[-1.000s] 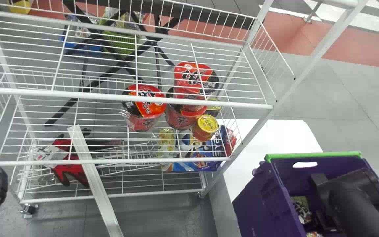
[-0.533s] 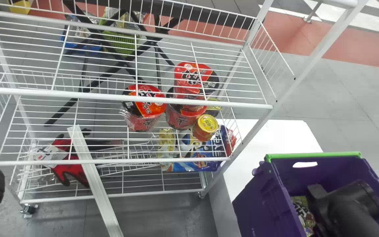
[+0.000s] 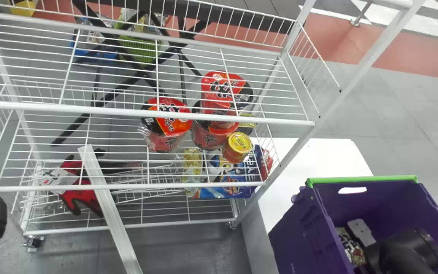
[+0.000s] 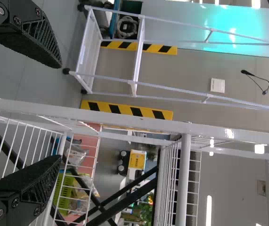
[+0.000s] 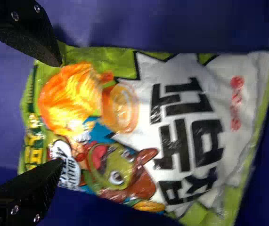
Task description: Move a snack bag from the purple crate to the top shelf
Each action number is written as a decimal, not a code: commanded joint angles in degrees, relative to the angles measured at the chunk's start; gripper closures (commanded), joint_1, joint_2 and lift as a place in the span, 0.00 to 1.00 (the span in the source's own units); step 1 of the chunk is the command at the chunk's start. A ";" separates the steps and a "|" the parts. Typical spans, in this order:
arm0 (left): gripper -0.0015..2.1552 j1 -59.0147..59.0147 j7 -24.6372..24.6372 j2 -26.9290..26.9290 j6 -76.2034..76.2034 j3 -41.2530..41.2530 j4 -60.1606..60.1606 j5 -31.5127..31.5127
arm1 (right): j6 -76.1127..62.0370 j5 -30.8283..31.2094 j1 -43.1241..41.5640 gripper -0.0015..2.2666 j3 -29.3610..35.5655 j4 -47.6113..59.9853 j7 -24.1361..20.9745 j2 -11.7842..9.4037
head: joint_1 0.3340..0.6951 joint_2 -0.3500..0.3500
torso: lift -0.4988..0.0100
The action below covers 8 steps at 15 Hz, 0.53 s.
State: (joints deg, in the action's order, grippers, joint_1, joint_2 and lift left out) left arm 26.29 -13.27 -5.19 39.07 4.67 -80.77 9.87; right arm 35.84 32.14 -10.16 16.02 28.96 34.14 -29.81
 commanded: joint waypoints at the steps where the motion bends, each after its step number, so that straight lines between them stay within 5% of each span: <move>1: 0.07 -0.28 0.00 -0.08 0.69 -0.02 0.44 0.15 | -1.24 -0.67 0.67 0.04 -0.02 -0.05 -0.30 0.11 | 1.00 0.00 | 0.09; 8: 0.07 -1.16 0.00 -0.17 1.75 -0.02 1.94 0.59 | -2.83 -2.70 1.20 0.14 0.42 -0.22 -2.24 0.11 | 1.00 0.00 | 0.09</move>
State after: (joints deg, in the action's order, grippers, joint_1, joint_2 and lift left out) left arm 25.29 -13.27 -5.34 40.72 4.67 -79.00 10.39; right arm 33.16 30.34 -9.06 16.36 28.78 32.13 -29.71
